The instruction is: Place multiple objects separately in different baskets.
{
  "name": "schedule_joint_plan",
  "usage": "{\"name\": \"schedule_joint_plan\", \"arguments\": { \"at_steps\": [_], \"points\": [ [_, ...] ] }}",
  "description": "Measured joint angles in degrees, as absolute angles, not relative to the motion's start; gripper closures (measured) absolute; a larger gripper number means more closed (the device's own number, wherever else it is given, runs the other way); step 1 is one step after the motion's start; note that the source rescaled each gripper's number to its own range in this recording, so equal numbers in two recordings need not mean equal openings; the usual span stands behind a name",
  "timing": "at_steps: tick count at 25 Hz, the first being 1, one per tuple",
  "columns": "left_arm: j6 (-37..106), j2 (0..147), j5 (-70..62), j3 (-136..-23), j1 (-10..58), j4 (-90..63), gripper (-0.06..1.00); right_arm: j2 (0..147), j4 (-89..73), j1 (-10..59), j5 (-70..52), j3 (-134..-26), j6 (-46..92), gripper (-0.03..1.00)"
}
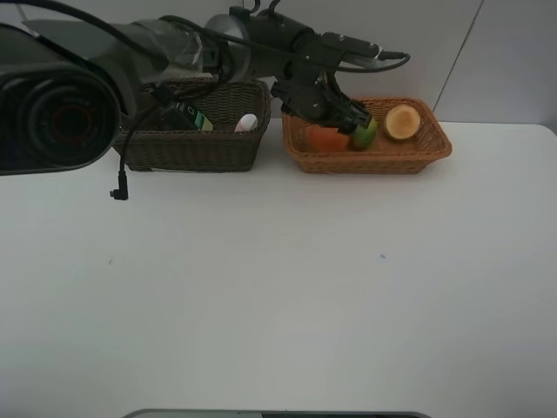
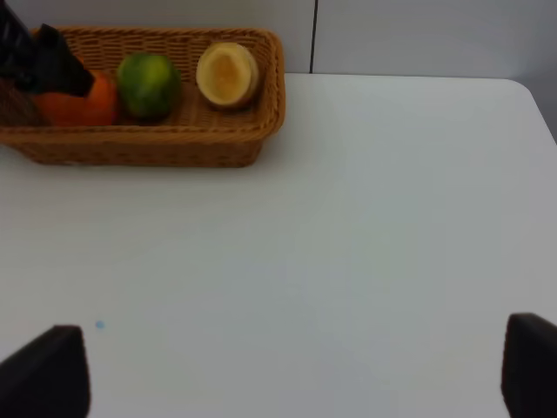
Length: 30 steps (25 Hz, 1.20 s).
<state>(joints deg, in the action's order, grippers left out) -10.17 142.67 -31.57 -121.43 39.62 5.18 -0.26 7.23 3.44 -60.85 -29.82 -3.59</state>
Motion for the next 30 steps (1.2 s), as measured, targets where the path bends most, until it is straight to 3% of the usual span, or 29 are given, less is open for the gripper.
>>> {"name": "schedule_joint_plan", "arguments": {
  "at_steps": [17,25,30],
  "points": [
    [-9.9,131.6,-40.0,-121.4,39.0,4.9,-0.06,-0.3,7.2,3.4,-60.8,-29.8,-3.6,-0.03],
    [-9.8,122.9,-51.0,-121.0,34.3,4.8,-0.06,-0.3,7.2,3.4,-60.8,-29.8,-3.6,-0.03],
    [-9.8,113.4,-52.2,-113.7,30.5,4.8,-0.06,-0.3,7.2,3.4,-60.8,-29.8,-3.6,-0.03]
  ]
}}
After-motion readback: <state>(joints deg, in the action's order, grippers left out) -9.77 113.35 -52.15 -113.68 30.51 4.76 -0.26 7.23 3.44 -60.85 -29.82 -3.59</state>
